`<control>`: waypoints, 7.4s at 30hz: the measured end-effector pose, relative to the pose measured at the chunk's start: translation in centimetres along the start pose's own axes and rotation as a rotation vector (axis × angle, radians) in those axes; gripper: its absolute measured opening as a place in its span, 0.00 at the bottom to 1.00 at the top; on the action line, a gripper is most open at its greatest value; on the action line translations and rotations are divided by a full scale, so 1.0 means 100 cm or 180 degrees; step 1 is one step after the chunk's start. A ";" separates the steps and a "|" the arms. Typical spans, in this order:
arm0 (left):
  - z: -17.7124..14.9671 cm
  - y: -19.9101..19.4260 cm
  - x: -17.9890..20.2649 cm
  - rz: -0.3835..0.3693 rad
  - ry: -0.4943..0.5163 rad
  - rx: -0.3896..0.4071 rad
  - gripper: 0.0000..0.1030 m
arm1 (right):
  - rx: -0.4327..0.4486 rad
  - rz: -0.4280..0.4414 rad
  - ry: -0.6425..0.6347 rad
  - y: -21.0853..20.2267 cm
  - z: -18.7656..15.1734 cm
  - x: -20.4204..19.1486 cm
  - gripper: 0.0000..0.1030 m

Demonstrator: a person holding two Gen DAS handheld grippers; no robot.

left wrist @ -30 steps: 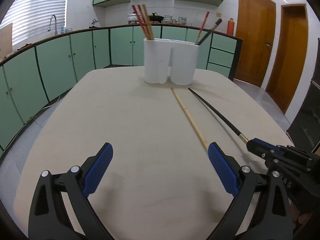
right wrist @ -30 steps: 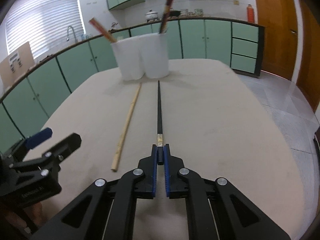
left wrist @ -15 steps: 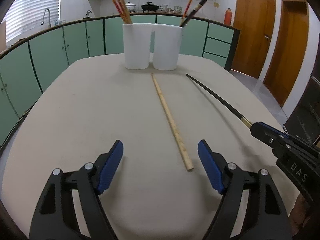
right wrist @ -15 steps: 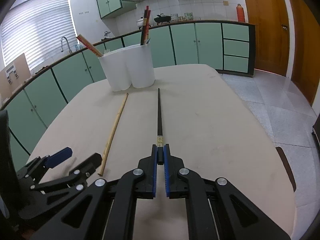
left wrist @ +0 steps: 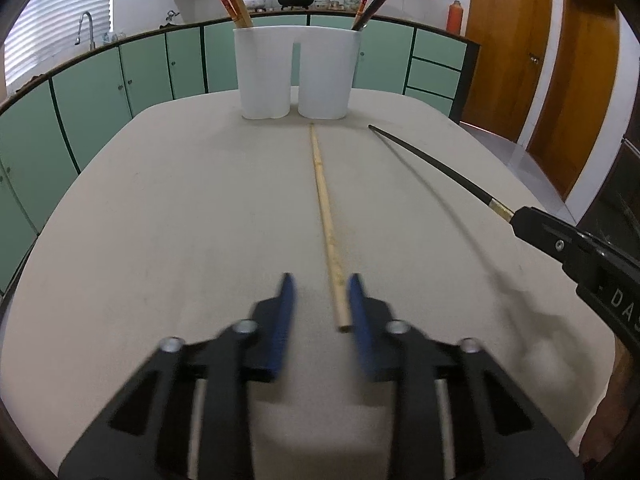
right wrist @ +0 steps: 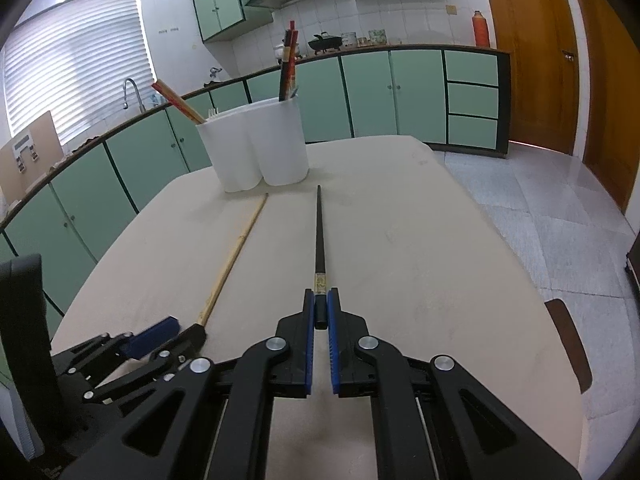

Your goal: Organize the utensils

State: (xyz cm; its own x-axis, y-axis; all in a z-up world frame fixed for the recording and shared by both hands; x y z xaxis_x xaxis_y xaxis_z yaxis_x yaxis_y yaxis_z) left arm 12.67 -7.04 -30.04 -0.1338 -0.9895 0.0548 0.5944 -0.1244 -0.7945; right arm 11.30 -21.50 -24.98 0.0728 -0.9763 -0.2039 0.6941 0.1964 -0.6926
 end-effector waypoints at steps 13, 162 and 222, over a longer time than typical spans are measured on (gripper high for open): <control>0.016 -0.031 -0.005 -0.0018 0.0135 0.0193 0.06 | 0.0098 -0.0021 -0.0078 -0.010 0.011 -0.002 0.06; 0.198 -0.217 -0.042 0.0084 0.0107 0.1327 0.90 | 0.0805 0.0191 -0.0731 -0.123 0.210 -0.082 0.94; 0.186 -0.223 -0.048 0.0159 0.0077 0.1318 0.91 | 0.0835 0.0242 -0.0731 -0.138 0.202 -0.088 0.94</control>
State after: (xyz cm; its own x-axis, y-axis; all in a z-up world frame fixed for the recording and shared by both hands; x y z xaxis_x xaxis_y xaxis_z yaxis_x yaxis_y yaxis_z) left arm 14.82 -0.85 -1.37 -0.1122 -0.9937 0.0042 0.8687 -0.1001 -0.4852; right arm 15.52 -17.48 0.32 0.2698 -0.9606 -0.0664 0.8386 0.2683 -0.4741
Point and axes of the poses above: each gripper's, at about its wrist camera, not at the fingertips, and y roughly the way its jaws point, x to its right, z to its top, the point moved 9 cm from there along y, roughly the way its jaws point, and after that the axes turned 8 degrees about -x, right-handed, at the moved point
